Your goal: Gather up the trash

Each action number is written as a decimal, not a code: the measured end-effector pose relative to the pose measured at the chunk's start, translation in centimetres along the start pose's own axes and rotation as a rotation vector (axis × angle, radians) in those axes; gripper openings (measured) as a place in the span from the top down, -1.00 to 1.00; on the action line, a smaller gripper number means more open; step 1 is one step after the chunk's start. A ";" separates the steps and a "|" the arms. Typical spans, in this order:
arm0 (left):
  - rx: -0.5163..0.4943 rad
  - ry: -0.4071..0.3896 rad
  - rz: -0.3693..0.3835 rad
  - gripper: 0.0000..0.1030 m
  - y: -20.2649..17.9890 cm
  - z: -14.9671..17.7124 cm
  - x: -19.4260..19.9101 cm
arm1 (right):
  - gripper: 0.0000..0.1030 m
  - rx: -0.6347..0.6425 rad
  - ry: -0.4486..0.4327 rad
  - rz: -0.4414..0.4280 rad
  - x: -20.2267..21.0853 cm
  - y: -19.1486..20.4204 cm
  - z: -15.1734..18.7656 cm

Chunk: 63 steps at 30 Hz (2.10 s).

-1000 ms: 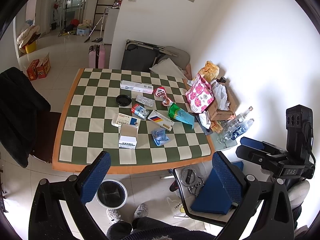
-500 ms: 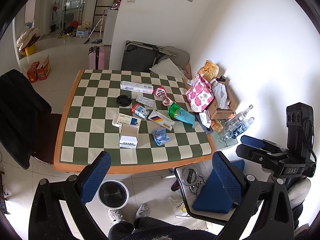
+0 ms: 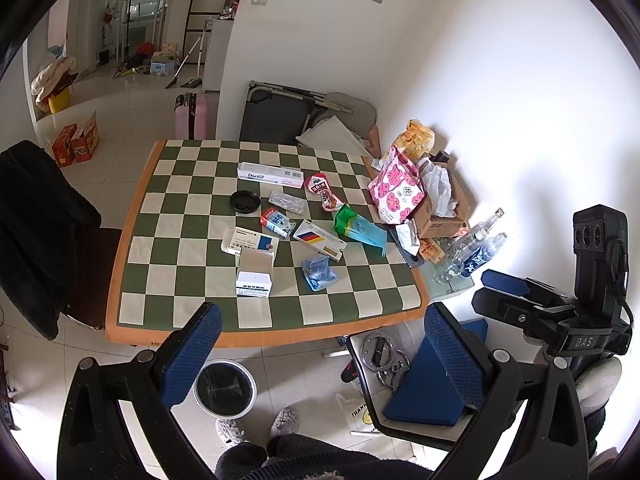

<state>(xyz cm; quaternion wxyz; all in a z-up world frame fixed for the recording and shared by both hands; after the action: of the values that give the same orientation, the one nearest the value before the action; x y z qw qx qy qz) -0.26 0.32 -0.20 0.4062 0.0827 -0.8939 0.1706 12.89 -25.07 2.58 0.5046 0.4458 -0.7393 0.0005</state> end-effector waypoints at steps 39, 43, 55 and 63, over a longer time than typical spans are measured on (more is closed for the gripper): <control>-0.110 0.021 -0.326 -1.00 -3.6 -0.2 -3.1 | -1.00 -0.046 -0.043 0.059 -0.5 -0.2 -0.7; -0.128 0.105 -0.463 -1.00 -2.1 -0.6 -9.7 | -1.00 -0.076 -0.068 0.249 -4.1 -2.2 -1.9; 0.407 0.466 -0.324 -1.00 8.3 2.3 -27.9 | -1.00 -0.060 0.243 0.468 -25.8 -16.7 -8.2; 0.824 0.547 -0.172 -0.41 10.3 6.1 -36.8 | -1.00 0.096 0.470 0.477 -41.0 -22.4 -13.4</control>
<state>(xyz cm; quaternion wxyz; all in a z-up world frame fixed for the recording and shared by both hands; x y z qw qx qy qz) 16.67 7.98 -34.18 0.5719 0.2620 -0.6031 0.4905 41.49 -5.54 -31.56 0.6255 0.2713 -0.6853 0.2560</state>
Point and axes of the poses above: each gripper's, at about its wrist camera, not at the fingertips, and x roughly against the way its jaws point, y to its left, z to its underside, the point moved 1 cm from there along -x, roughly the way its jaws point, and after that the axes turned 10 degrees about -x, right-handed, at the moved point
